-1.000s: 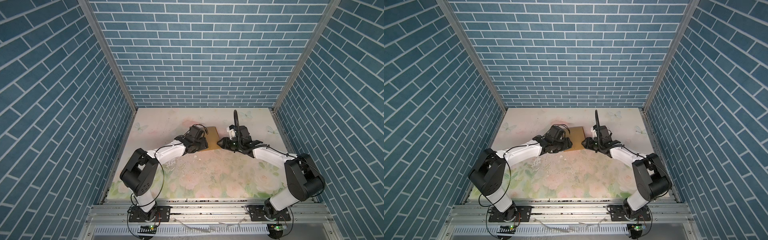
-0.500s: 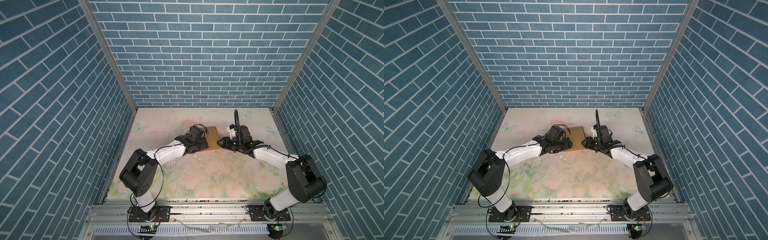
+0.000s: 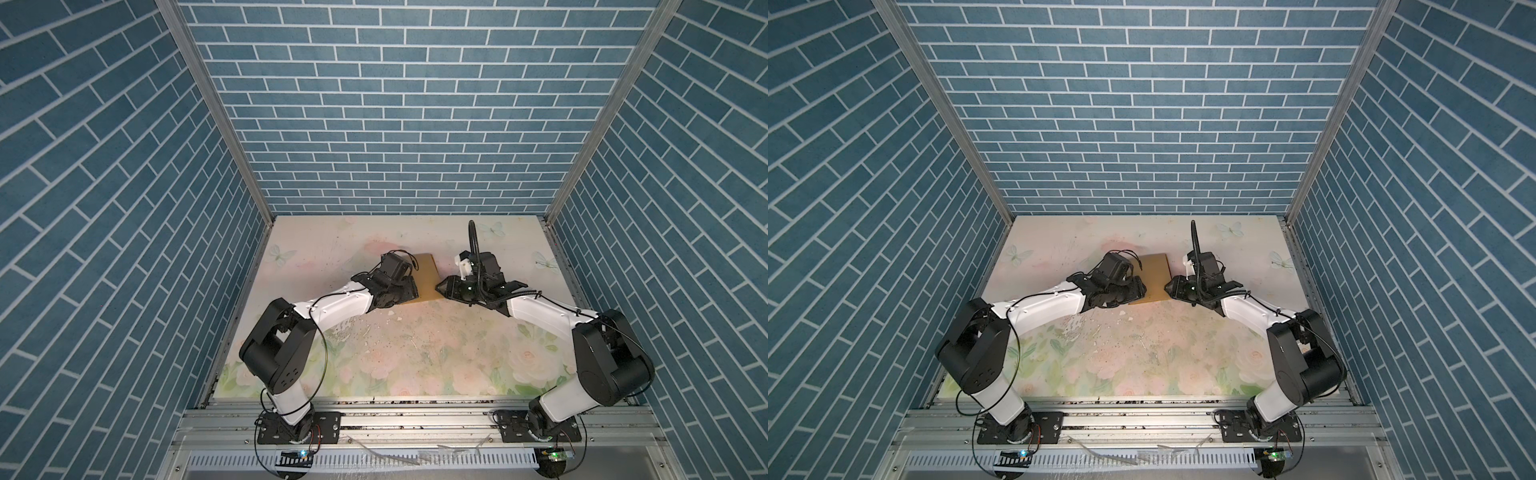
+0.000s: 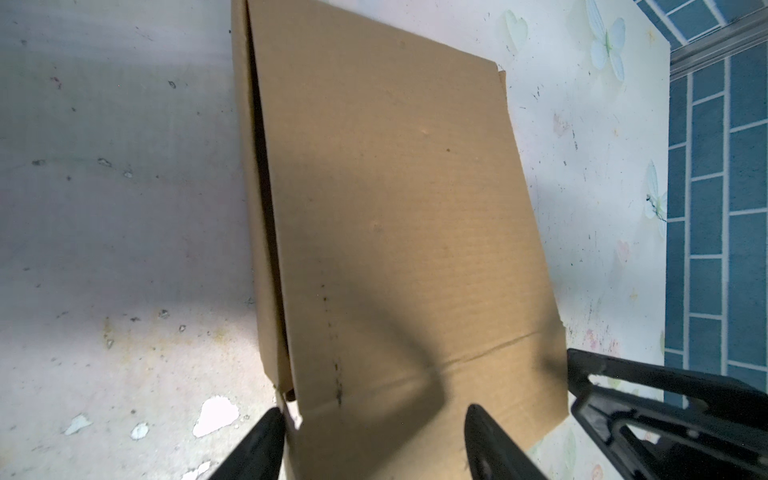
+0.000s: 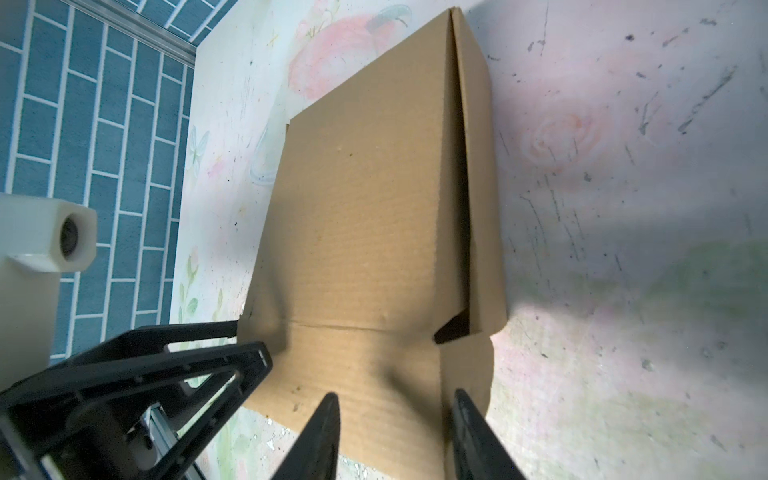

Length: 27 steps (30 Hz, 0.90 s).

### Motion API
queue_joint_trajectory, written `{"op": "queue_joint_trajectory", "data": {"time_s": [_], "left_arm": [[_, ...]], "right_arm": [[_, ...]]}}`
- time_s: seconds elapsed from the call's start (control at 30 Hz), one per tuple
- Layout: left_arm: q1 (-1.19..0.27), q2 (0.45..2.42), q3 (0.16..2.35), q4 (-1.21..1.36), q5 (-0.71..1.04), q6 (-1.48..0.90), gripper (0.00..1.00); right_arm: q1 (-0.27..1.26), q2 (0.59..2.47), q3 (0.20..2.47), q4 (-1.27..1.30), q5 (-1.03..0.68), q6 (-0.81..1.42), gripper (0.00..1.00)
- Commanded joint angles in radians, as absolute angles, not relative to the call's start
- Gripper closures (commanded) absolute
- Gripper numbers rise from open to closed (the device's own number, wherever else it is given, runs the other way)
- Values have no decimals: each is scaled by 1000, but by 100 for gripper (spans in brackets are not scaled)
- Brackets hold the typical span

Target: Fold the paper box

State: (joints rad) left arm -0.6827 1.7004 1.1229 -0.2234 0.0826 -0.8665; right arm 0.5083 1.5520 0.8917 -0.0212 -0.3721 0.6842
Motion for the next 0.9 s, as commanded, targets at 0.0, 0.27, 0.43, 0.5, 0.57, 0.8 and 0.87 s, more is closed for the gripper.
{"op": "queue_joint_trajectory", "data": {"time_s": [0.0, 0.27, 0.43, 0.5, 0.57, 0.8, 0.87], "left_arm": [[-708, 1693, 1125, -172, 109, -877, 30], [-728, 1709, 1124, -161, 104, -890, 30], [-736, 1707, 1136, -169, 98, -892, 30], [-739, 1707, 1143, -176, 97, -890, 30], [-741, 1706, 1150, -185, 94, -889, 30], [-744, 1712, 1146, -186, 91, -890, 30], [-744, 1716, 1141, -182, 94, -891, 30]], "right_arm": [[525, 1553, 877, -25, -423, 712, 57], [528, 1566, 869, -17, -430, 720, 59], [527, 1571, 872, -14, -440, 726, 60], [528, 1571, 876, -12, -442, 726, 60], [528, 1570, 877, -12, -444, 726, 60], [527, 1579, 877, -9, -446, 723, 61], [528, 1584, 874, -6, -448, 721, 61]]}}
